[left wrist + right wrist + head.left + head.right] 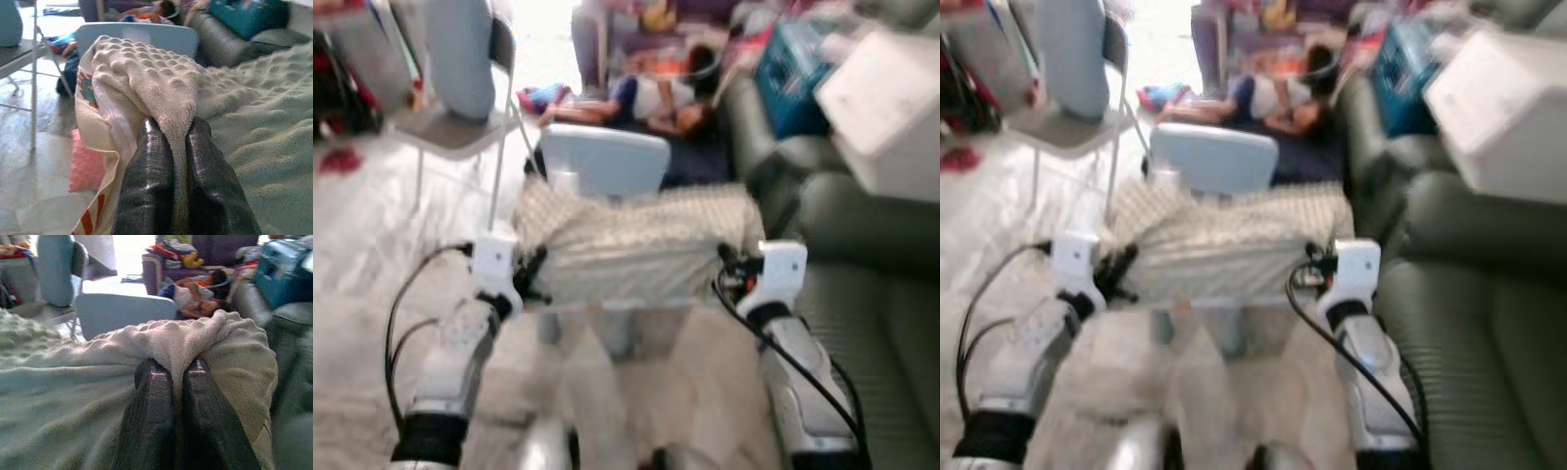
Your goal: Move the pillow to the sofa
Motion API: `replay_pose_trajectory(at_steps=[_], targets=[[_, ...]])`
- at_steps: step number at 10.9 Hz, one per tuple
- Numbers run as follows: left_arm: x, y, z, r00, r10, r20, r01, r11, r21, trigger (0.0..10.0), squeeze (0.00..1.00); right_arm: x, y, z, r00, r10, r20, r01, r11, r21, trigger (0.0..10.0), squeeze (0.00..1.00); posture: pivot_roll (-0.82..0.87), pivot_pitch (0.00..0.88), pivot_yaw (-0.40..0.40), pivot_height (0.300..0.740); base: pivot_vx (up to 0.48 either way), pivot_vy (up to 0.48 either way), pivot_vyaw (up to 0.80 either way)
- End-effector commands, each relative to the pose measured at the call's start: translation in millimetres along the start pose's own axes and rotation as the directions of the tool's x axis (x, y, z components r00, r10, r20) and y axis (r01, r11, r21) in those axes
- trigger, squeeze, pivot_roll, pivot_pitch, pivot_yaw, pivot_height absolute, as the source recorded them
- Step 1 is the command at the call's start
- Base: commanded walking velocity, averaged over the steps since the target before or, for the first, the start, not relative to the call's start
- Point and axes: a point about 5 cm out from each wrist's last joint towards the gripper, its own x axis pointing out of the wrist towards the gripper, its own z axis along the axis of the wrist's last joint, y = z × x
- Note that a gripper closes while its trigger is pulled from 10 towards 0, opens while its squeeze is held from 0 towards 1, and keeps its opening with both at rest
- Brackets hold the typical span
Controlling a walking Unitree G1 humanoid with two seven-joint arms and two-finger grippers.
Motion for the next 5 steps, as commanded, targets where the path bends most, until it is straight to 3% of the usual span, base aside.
replay_pose_trajectory(at_steps=[1, 5], targets=[[-1.1, 9.9, 7.6, 0.999, 0.03, 0.02, -0.03, 0.999, 0.018, 10.0, 0.0, -1.8, -12.9, 9.5, 0.997, -0.066, 0.04, 0.066, 0.998, -0.008, 10.0, 0.0, -0.05, 0.003, -0.056, 0.74, -0.424, 0.0, 0.0], [-1.8, 7.9, 6.2, 1.0, 0.018, 0.015, -0.018, 1.0, 0.016, 10.0, 0.0, -3.3, -12.6, 9.0, 0.997, -0.073, 0.035, 0.074, 0.997, -0.005, 10.0, 0.0, -0.06, 0.013, -0.051, 0.74, -0.408, 0.0, 0.0]])
